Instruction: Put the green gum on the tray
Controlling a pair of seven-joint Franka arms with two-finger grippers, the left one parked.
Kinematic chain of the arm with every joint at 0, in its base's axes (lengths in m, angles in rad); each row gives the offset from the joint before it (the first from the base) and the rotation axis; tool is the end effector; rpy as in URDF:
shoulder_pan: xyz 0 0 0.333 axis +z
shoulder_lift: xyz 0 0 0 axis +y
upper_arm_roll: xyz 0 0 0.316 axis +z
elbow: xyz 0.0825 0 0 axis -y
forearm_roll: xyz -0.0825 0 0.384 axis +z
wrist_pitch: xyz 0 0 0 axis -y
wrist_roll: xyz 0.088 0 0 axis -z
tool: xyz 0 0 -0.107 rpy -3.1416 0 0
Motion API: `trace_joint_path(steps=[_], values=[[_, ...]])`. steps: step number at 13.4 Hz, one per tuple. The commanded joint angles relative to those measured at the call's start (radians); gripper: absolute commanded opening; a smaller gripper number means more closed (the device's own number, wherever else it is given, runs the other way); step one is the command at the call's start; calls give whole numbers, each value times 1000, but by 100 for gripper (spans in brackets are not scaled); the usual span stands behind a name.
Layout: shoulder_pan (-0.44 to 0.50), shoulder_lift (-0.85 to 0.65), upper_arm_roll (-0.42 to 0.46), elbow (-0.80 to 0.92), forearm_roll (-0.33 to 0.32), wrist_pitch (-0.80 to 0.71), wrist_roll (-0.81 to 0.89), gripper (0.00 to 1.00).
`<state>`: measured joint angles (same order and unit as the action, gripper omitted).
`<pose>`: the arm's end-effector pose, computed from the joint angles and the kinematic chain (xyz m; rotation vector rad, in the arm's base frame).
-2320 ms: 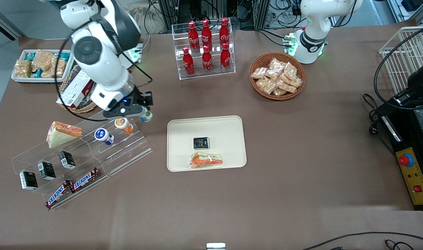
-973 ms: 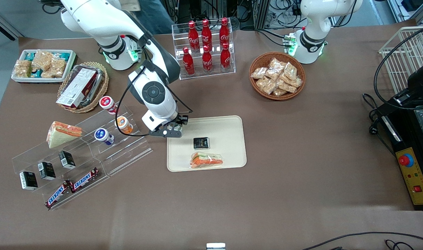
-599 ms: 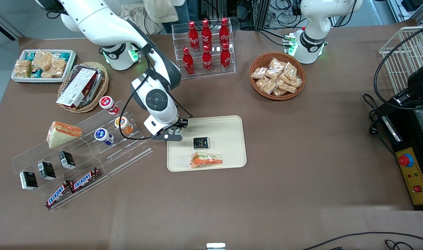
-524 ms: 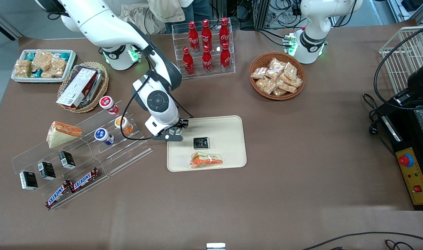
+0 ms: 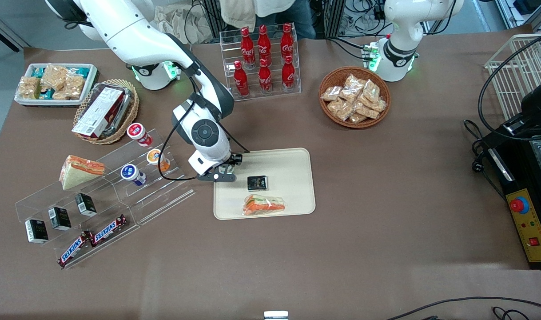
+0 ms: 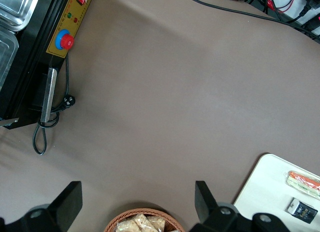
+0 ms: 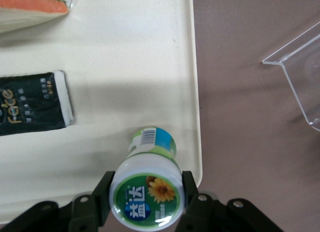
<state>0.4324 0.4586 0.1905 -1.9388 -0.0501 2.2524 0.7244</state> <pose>0.4961 0.3499 0.2392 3.0851 -0.1246 -0.2108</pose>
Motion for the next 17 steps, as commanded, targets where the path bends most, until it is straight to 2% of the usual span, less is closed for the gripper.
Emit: trace_joint_path(steps=[1,2,3,5,12,17], values=[[0,11,3,0,-20,24,17,49],[2,12,3,0,-20,24,17,51],[2,14,3,0,-20,24,15,62],[0,14,3,0,-20,24,13,99],[-11,-18,3,0,-20,12,-5,99],[-37,-168,4,8,-20,-65,-40,99]])
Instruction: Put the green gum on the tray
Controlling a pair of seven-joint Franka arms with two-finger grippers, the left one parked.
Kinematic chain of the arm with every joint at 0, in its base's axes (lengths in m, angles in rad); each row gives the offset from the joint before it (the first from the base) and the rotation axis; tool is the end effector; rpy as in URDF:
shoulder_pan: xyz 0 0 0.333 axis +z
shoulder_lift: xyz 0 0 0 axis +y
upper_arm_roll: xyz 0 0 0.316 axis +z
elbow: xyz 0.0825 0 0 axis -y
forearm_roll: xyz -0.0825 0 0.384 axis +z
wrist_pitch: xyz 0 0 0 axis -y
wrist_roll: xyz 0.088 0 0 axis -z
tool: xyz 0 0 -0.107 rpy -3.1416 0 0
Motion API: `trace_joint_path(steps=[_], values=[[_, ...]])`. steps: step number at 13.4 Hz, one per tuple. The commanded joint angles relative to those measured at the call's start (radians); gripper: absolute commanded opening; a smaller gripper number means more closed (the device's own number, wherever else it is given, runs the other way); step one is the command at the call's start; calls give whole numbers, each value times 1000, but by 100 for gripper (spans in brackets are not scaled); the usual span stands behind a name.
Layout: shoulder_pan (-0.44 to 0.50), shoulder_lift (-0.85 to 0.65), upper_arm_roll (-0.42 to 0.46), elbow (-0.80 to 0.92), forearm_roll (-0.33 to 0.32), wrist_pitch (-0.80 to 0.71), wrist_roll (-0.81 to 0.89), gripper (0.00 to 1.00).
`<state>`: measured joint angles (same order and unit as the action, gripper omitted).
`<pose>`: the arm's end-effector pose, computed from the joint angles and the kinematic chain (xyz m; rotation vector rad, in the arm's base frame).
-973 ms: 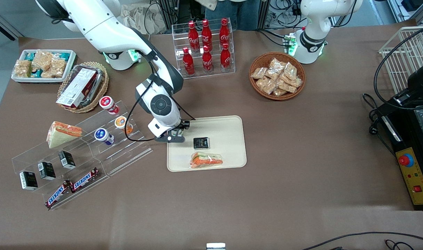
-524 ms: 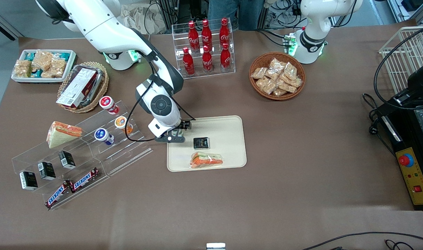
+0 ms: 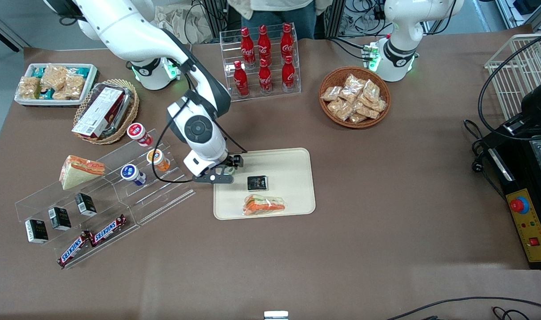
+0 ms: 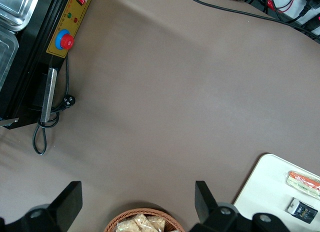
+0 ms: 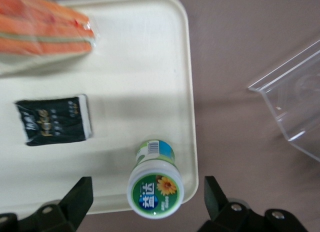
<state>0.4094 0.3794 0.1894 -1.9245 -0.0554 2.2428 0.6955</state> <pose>0.5125 0.3414 0.2920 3.1280 -0.1131 -0.0929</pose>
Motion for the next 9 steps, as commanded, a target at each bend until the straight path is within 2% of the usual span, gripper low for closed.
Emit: trace_joint_path(steps=[1,9], values=[[-14,-127,5,-1,-15,-87,-14,99],[-201,-298,-5,212,5,-480,-316,99]])
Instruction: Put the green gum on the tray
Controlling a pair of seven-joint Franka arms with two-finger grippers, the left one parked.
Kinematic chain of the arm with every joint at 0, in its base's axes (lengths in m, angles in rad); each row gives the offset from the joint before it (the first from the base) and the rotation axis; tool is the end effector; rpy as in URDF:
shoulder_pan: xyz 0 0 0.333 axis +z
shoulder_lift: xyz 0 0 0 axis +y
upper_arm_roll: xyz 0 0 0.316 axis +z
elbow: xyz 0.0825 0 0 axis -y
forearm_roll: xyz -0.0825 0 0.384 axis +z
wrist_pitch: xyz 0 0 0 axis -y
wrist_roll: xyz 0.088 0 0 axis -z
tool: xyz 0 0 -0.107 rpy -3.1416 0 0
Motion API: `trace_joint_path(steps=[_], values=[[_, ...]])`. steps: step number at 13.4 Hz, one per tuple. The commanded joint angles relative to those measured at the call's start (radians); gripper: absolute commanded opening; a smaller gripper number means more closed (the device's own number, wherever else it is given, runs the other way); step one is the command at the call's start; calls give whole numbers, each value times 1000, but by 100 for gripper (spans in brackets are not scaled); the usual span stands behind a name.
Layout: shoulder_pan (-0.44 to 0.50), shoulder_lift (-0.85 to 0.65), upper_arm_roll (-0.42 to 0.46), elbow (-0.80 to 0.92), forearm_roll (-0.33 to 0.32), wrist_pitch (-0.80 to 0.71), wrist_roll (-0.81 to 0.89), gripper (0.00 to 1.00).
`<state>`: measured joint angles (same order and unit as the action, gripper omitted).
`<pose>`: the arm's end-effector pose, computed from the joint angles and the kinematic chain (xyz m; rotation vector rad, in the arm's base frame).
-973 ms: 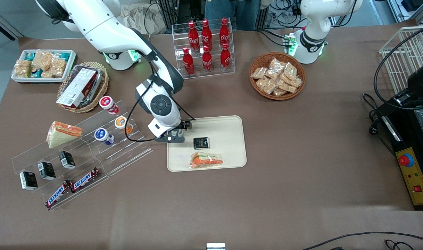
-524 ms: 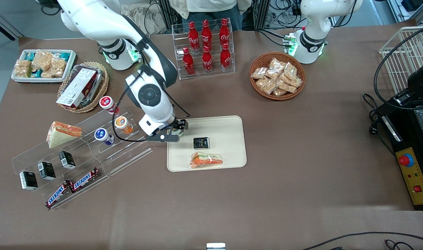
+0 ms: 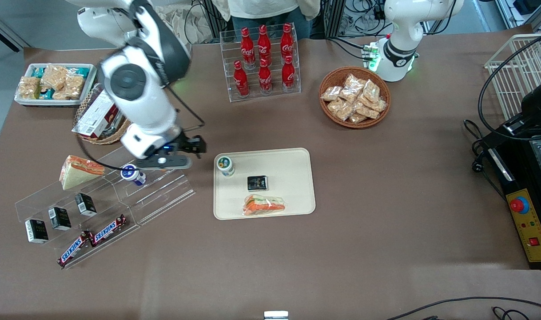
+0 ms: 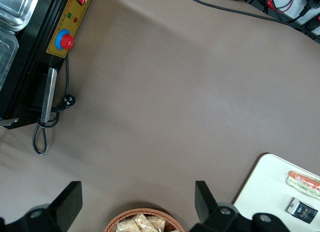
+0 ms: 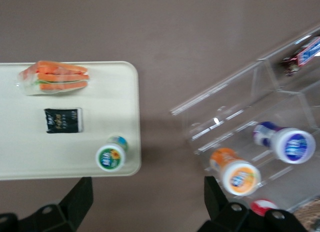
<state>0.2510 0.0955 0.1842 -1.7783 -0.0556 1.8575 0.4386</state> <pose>0.5377 0.2415 0.4964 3.1030 0.0187 0.0030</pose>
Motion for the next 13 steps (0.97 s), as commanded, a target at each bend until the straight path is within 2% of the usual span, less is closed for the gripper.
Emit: trace_joint_path(steps=[1,4,8,13], values=[[-55,-29,-26,80,5,-127,-99,99],[-62,-71,-167,86,32,-152,-282,99],[-88,-97,-279,86,37,-150,-412,99],[-114,-108,-307,86,66,-196,-414,99]])
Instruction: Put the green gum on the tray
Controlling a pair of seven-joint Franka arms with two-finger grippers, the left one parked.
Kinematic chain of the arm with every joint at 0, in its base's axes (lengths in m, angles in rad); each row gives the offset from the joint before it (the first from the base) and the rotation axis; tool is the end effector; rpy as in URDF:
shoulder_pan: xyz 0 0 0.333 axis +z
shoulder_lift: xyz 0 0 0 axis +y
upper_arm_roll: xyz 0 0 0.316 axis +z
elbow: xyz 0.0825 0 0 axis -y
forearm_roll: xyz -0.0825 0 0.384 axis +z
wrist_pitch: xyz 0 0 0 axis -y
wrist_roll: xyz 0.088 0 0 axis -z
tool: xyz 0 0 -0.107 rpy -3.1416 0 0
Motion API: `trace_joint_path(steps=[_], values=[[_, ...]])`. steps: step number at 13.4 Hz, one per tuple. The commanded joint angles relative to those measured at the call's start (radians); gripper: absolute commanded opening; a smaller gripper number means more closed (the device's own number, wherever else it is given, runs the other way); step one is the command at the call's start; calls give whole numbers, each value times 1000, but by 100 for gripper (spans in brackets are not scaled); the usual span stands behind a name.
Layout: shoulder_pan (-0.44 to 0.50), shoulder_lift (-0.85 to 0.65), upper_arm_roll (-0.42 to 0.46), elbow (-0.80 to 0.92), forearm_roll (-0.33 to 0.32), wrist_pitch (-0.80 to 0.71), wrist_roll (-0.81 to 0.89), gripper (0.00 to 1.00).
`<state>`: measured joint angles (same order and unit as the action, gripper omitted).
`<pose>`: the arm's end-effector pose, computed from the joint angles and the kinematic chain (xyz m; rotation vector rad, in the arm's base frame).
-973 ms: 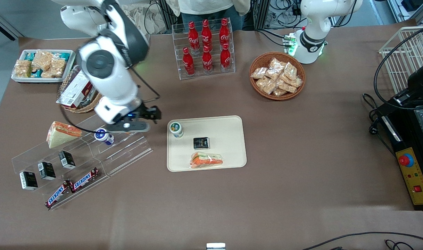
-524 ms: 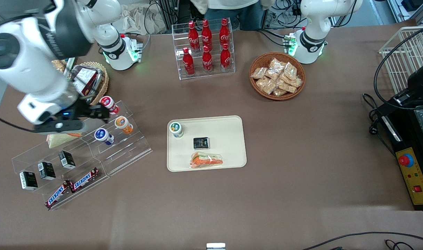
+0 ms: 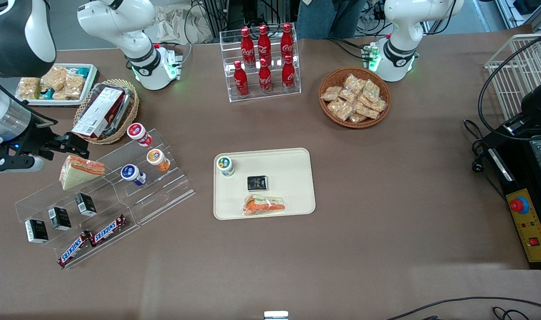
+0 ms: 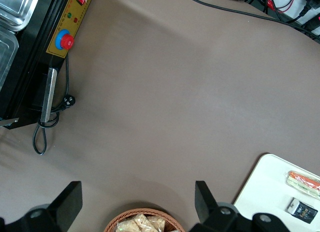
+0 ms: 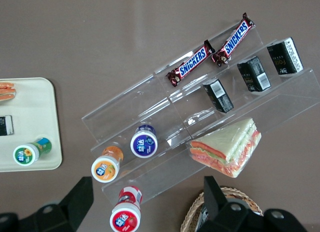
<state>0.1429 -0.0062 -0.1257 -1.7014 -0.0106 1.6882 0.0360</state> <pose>0.5590 0.0084 0.5761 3.1315 -0.0274 -0.0106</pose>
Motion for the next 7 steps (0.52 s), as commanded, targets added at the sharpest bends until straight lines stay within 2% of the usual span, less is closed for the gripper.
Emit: trace_joint_path(steps=[1,7], values=[[-9,-6,3,11,20,-28,-11,99],[-22,-1,3,9,21,-44,-13,99]])
